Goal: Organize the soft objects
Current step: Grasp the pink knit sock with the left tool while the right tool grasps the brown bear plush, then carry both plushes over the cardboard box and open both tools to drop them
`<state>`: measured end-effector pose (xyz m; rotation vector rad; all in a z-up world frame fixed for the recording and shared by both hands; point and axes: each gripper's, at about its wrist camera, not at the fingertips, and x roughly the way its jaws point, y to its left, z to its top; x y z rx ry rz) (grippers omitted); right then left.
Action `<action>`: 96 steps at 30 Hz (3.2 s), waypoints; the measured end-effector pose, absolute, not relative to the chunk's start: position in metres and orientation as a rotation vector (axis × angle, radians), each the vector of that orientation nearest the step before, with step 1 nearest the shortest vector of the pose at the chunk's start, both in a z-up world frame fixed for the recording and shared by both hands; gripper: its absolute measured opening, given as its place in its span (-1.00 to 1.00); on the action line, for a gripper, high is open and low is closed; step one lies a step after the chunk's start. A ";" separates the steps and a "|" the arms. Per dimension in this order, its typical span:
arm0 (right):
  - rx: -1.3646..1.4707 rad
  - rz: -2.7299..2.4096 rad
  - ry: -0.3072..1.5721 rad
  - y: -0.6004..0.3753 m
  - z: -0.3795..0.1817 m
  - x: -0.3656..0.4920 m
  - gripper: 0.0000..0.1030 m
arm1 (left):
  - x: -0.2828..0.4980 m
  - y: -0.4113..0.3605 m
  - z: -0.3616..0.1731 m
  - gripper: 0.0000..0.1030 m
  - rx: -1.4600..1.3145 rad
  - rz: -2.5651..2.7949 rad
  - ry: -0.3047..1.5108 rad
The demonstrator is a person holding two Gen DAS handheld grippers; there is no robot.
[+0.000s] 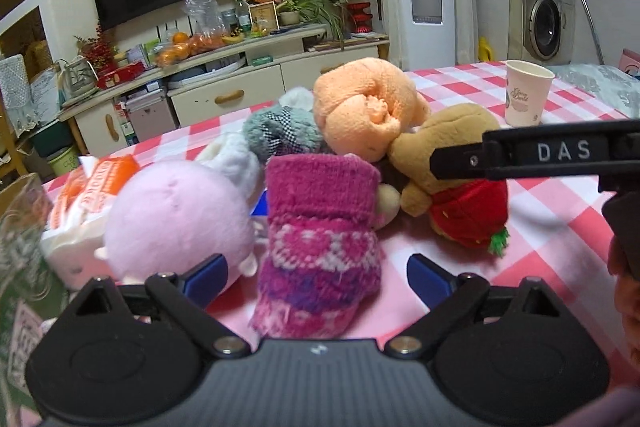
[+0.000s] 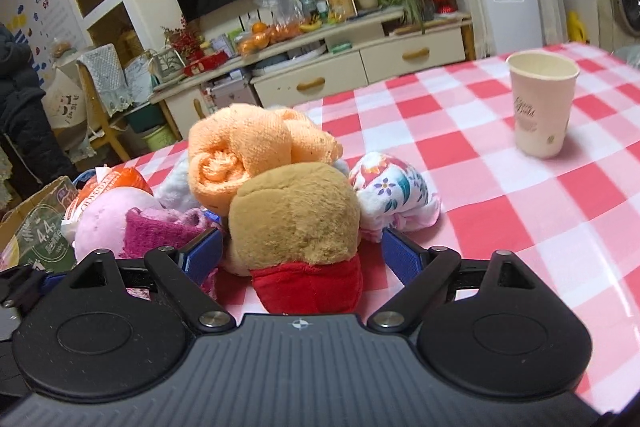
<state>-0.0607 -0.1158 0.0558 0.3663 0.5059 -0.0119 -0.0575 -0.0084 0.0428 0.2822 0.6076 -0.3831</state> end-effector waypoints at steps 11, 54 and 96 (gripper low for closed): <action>0.373 0.035 0.560 -0.117 0.060 -0.055 0.78 | -0.025 -0.021 0.032 0.33 0.240 -0.385 0.694; 0.447 0.139 0.467 -0.086 0.088 -0.055 0.61 | -0.066 0.081 0.105 0.14 0.008 -0.369 0.537; 0.411 0.659 0.536 -0.007 0.098 0.016 0.97 | -0.067 0.287 0.096 0.21 -0.258 0.299 0.565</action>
